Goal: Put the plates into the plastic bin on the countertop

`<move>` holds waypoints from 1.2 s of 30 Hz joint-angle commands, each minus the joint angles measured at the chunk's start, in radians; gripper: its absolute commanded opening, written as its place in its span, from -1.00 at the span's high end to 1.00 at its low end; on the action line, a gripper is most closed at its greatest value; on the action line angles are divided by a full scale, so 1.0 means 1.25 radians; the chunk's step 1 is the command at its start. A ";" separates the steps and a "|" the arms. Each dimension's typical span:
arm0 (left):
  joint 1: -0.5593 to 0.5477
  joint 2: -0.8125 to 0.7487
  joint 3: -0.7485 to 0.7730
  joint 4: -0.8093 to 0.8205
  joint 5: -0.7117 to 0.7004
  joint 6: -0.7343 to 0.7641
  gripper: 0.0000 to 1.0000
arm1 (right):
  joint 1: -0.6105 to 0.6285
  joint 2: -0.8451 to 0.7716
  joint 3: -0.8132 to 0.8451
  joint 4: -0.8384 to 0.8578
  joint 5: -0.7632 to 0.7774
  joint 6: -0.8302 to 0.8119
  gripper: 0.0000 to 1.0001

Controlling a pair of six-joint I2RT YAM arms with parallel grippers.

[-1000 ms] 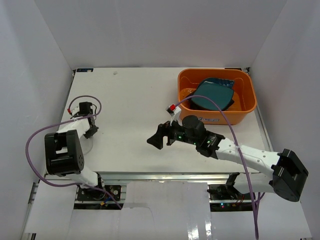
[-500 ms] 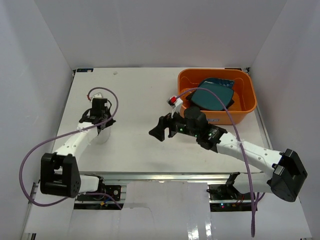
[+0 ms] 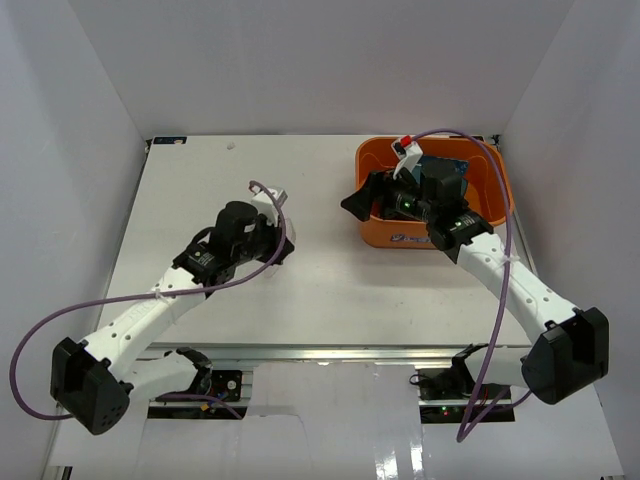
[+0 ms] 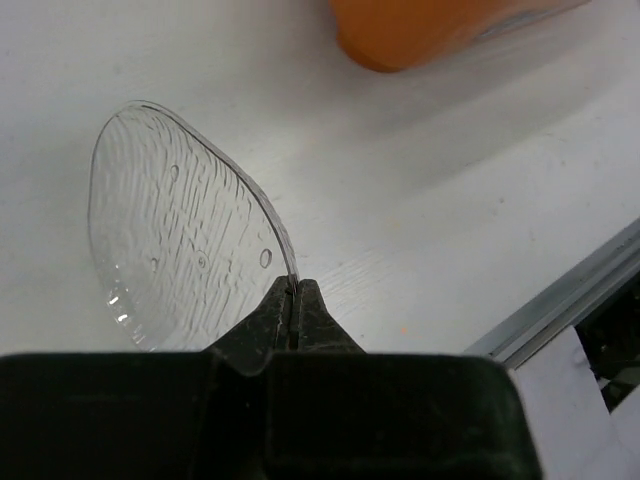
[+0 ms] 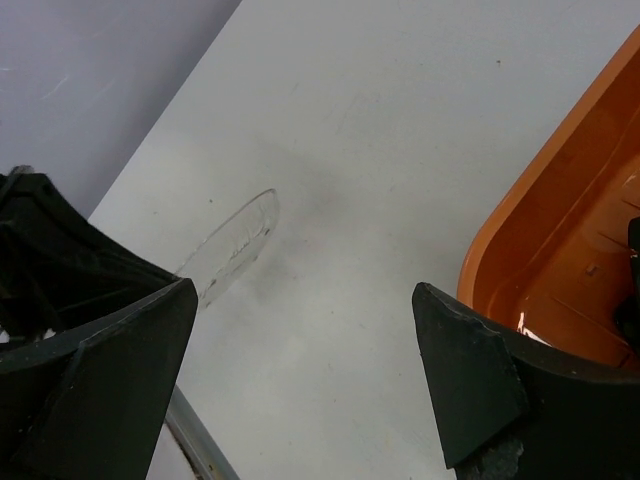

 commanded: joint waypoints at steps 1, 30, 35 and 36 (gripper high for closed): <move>-0.038 0.021 0.146 0.046 0.020 0.054 1.00 | -0.003 -0.014 0.029 -0.026 0.012 -0.010 -0.89; -0.236 1.075 1.252 0.161 0.114 0.175 1.00 | -0.269 -0.561 -0.206 -0.074 0.299 0.091 0.82; -0.244 1.075 1.270 0.189 0.099 0.169 0.05 | -0.271 -0.556 -0.221 -0.085 0.294 0.082 0.77; -0.246 1.064 1.270 0.193 0.096 0.167 -0.18 | -0.271 -0.555 -0.228 -0.084 0.292 0.084 0.75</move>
